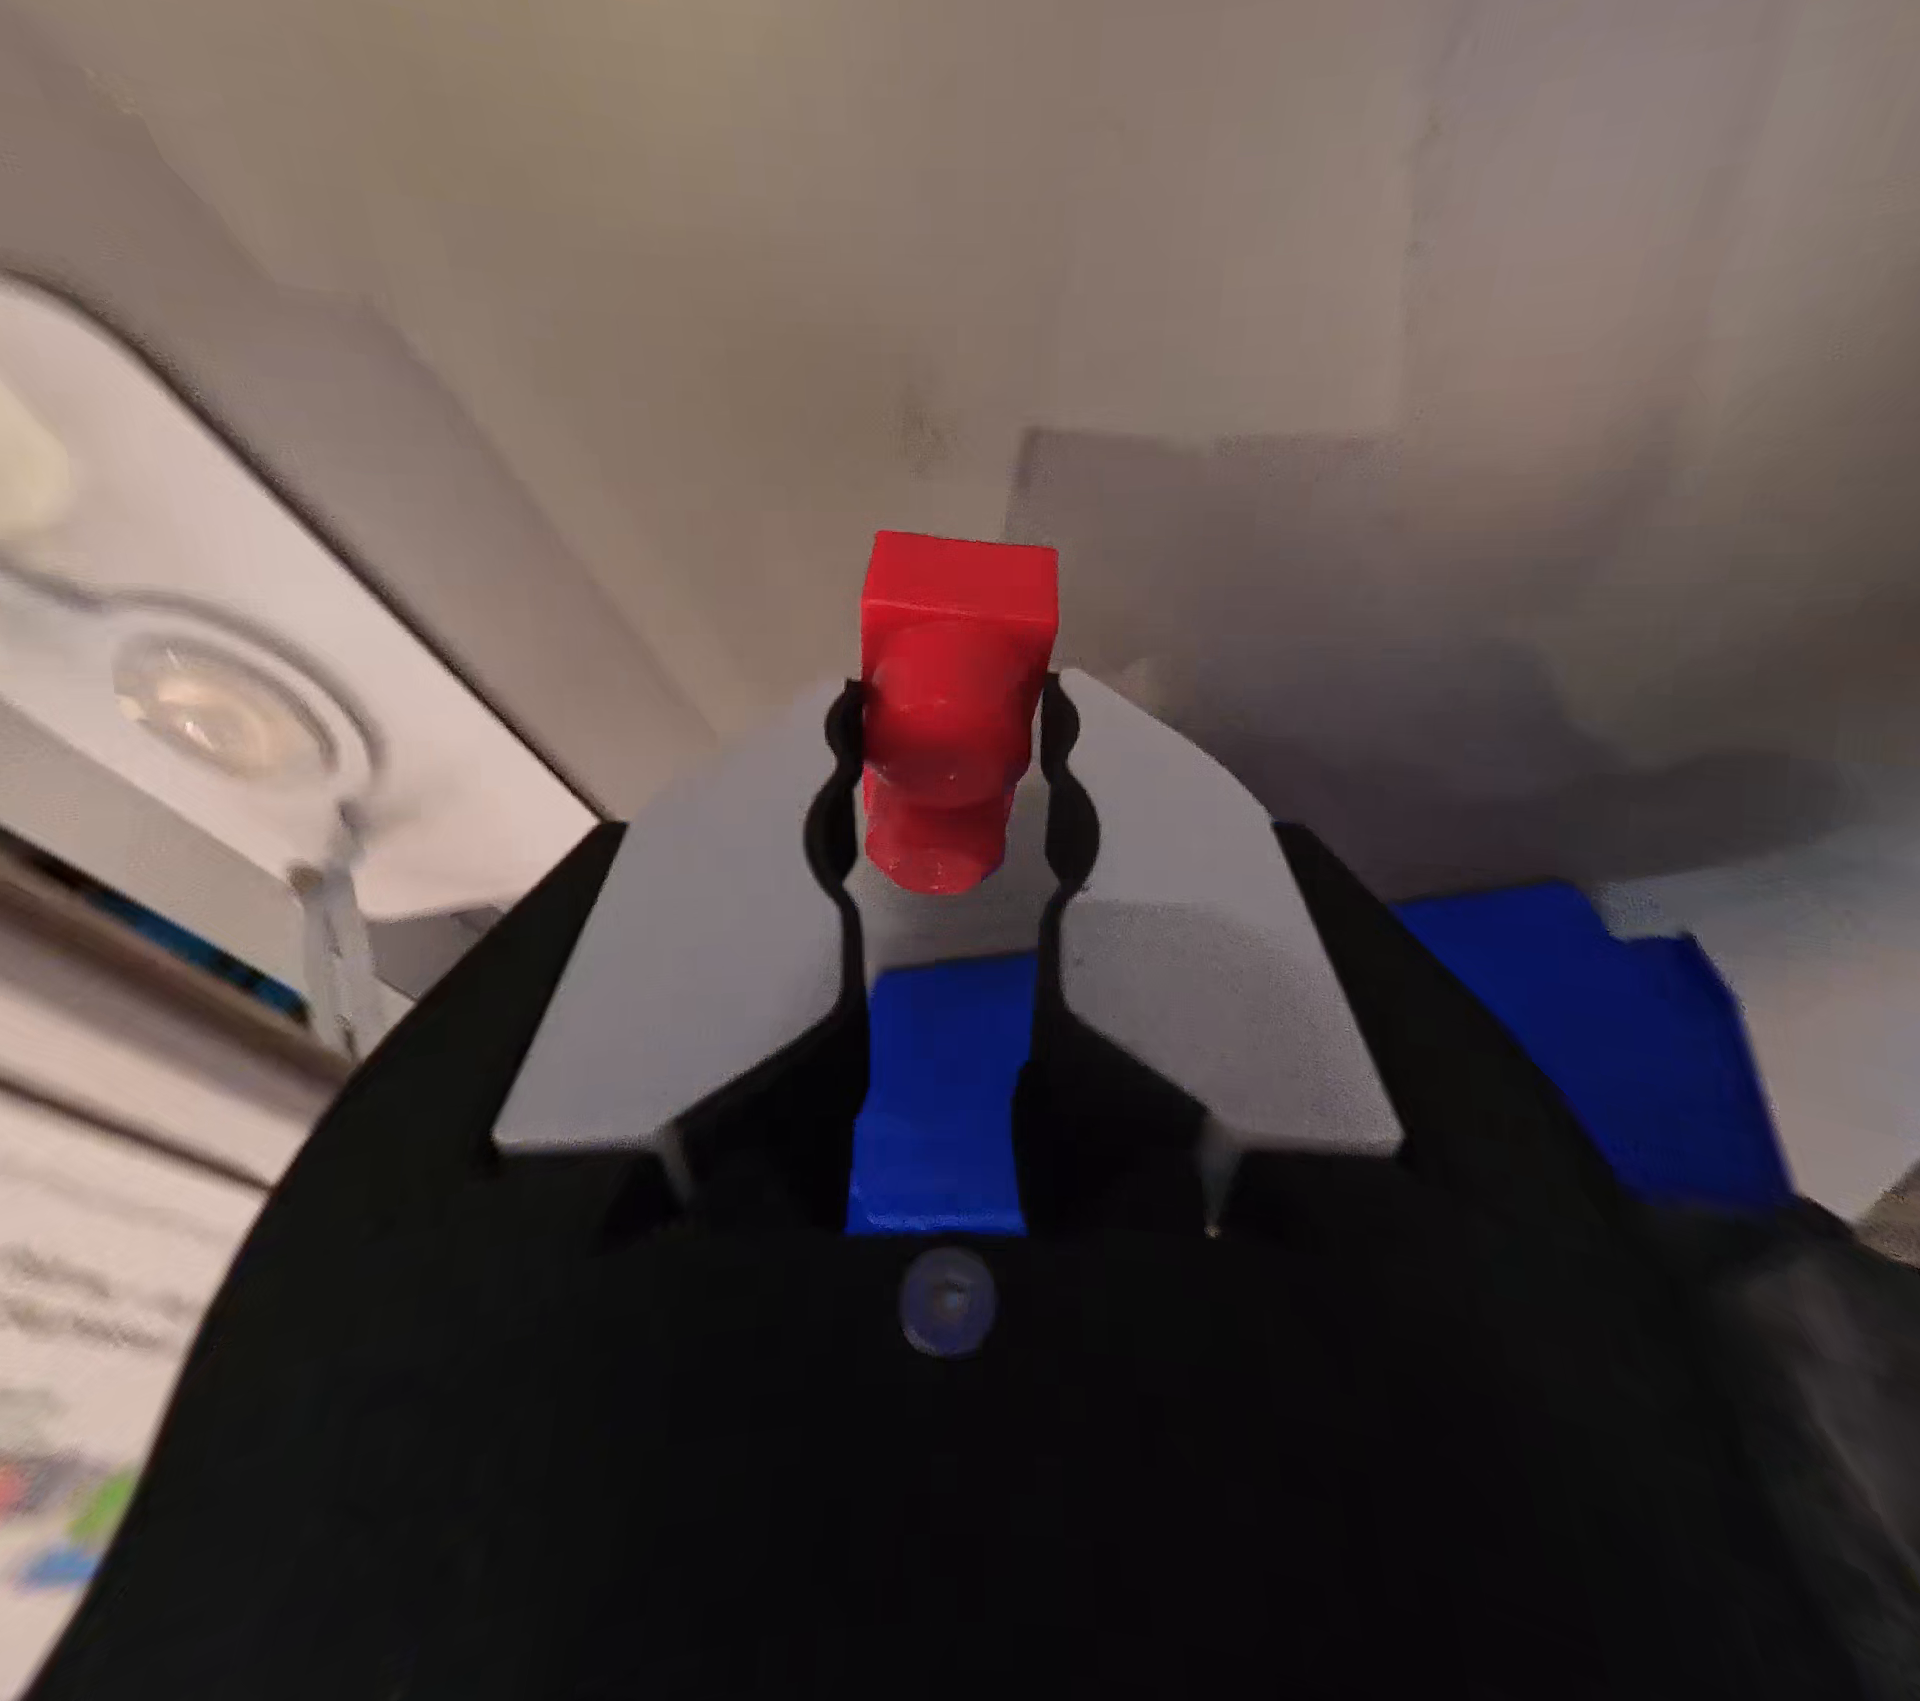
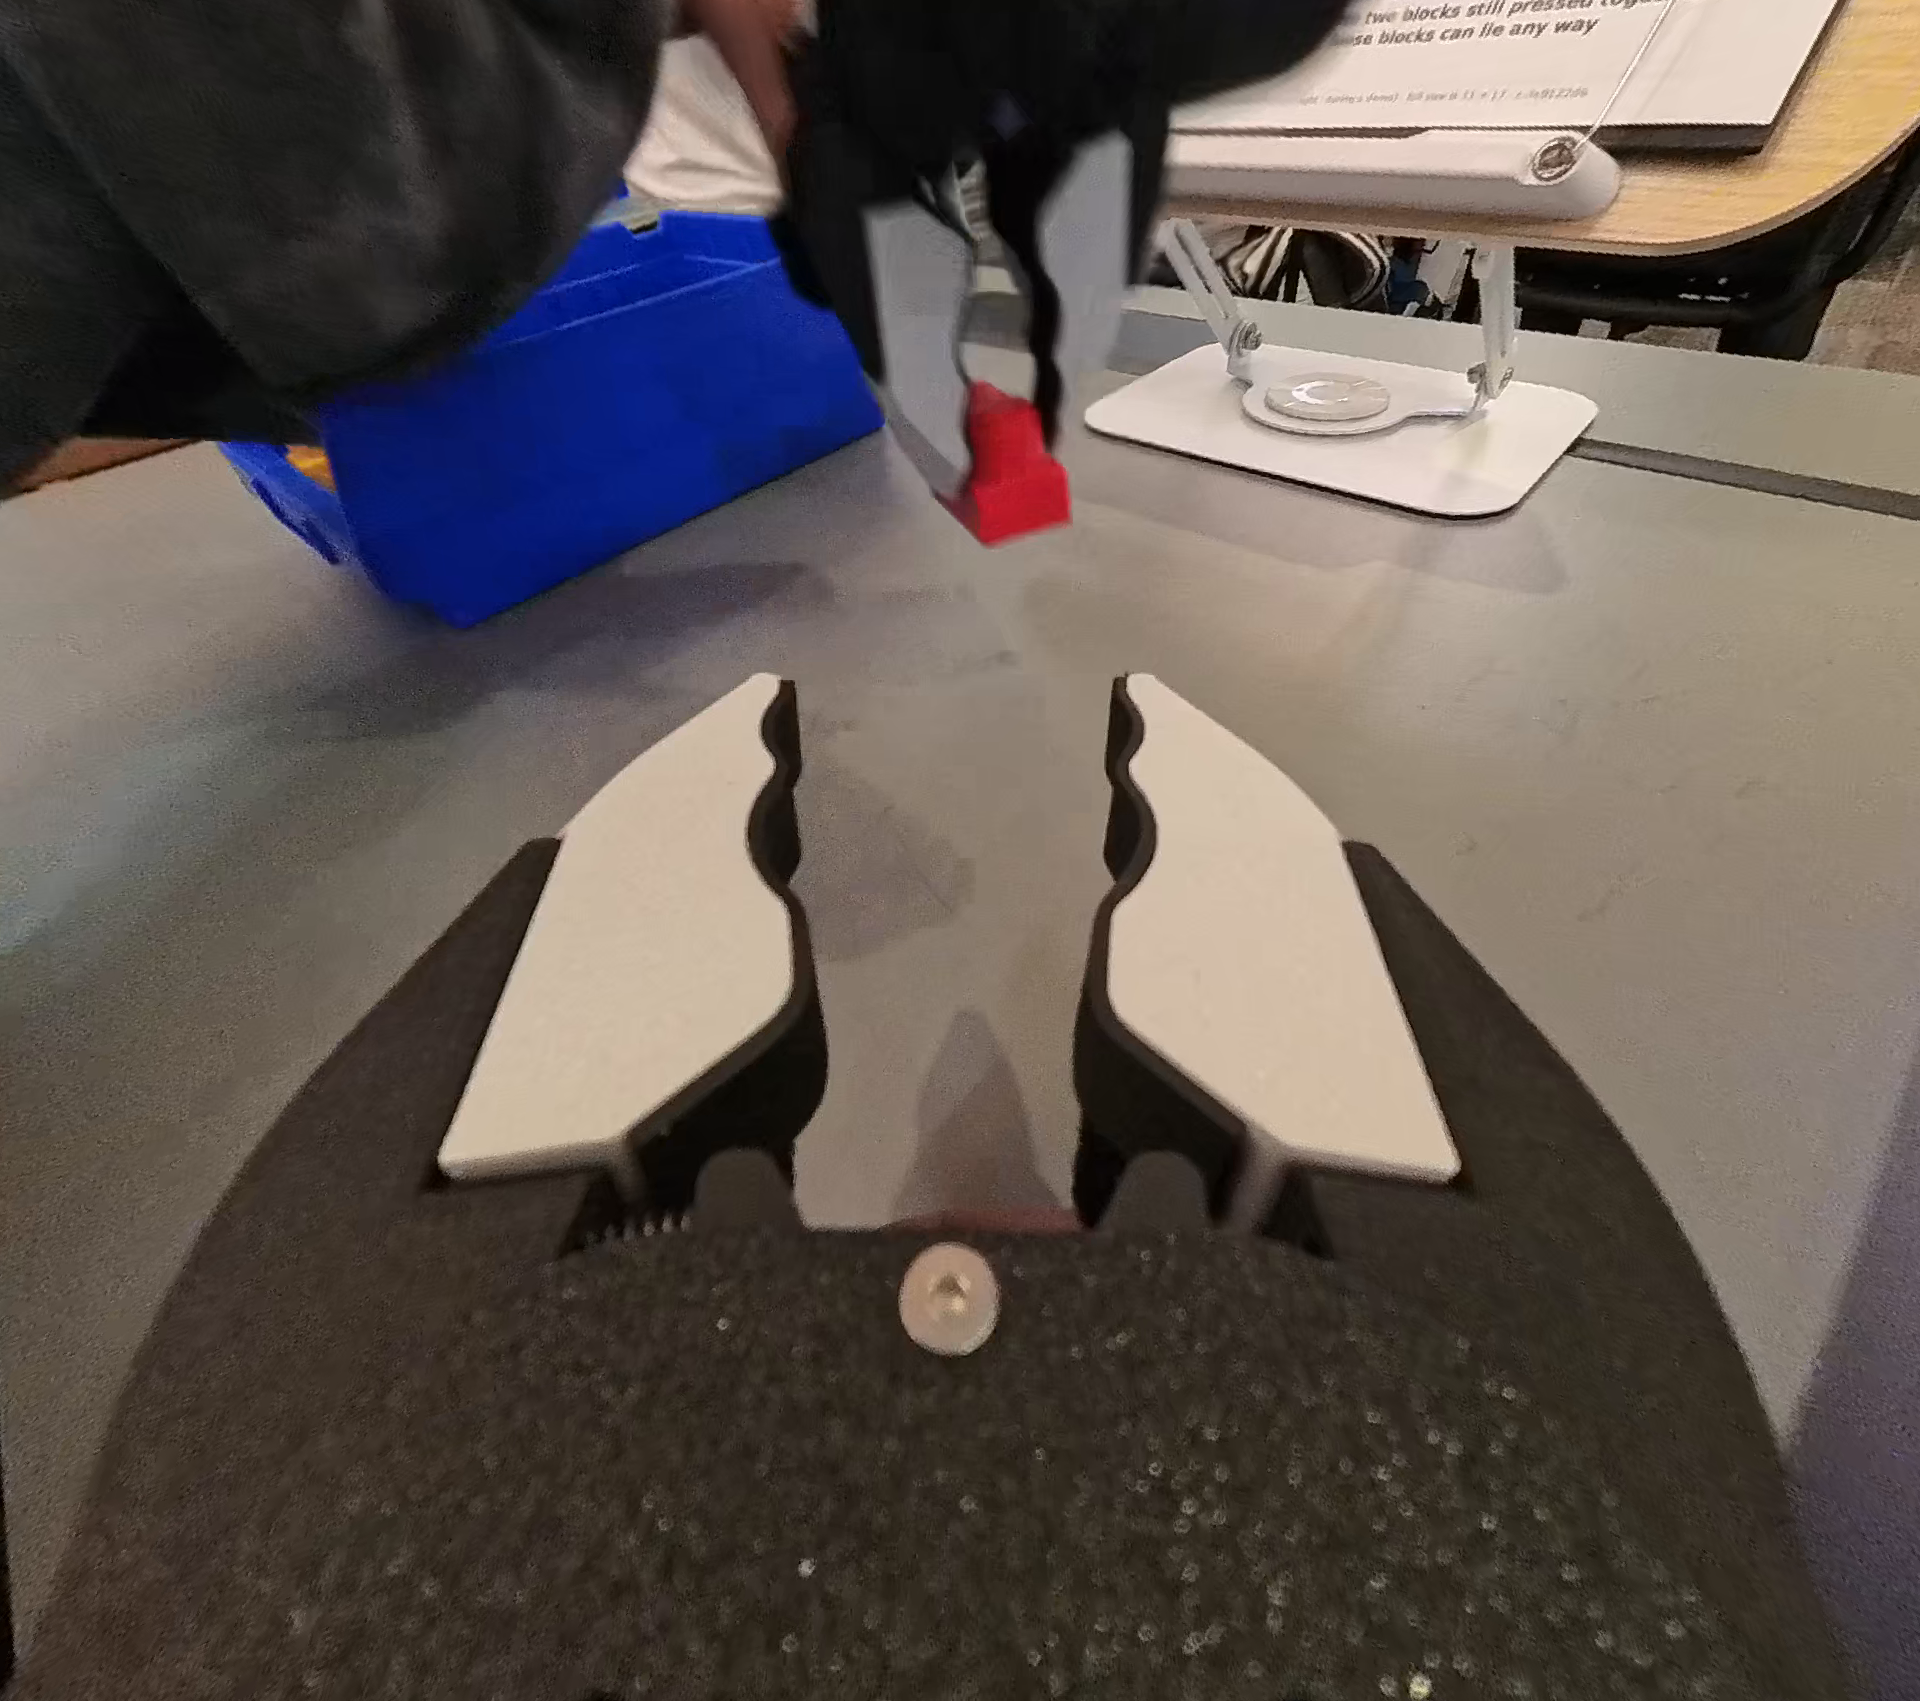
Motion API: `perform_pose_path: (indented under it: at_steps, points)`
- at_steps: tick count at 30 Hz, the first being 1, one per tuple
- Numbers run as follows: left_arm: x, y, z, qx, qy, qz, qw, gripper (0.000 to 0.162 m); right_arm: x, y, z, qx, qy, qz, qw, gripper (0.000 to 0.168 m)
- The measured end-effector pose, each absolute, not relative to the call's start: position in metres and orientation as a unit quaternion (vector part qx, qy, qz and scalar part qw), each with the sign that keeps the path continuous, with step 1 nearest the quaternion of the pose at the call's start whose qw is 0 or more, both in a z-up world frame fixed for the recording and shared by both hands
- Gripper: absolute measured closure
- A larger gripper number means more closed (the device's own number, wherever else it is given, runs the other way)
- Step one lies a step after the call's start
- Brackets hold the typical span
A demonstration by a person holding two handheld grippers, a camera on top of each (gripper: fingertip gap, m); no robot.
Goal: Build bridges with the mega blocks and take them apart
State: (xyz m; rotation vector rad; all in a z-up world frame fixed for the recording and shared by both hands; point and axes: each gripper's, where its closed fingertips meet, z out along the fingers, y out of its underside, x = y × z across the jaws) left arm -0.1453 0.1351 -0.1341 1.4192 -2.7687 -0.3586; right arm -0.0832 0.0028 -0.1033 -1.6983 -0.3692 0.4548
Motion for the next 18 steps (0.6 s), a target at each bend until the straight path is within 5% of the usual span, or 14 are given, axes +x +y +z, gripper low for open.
perform_pose_path:
  at_steps: [10, 12, 13, 18]
  points:
    - [-0.096, 0.144, -0.183, 0.389, -0.91, -0.143, 0.034, 0.129, -0.078, -0.004, -0.104, -0.741, -0.166, 0.186, 0.623, 0.112]
    - [-0.1, 0.141, -0.18, 0.396, -0.907, -0.137, 0.032, 0.116, -0.077, -0.005, -0.104, -0.741, -0.164, 0.189, 0.623, 0.112]
    - [-0.104, 0.14, -0.172, 0.404, -0.904, -0.135, 0.026, 0.102, -0.076, -0.005, -0.104, -0.741, -0.163, 0.191, 0.623, 0.112]
    - [-0.149, 0.146, -0.077, 0.509, -0.855, -0.065, -0.07, 0.102, -0.076, -0.006, -0.104, -0.741, -0.161, 0.196, 0.622, 0.112]
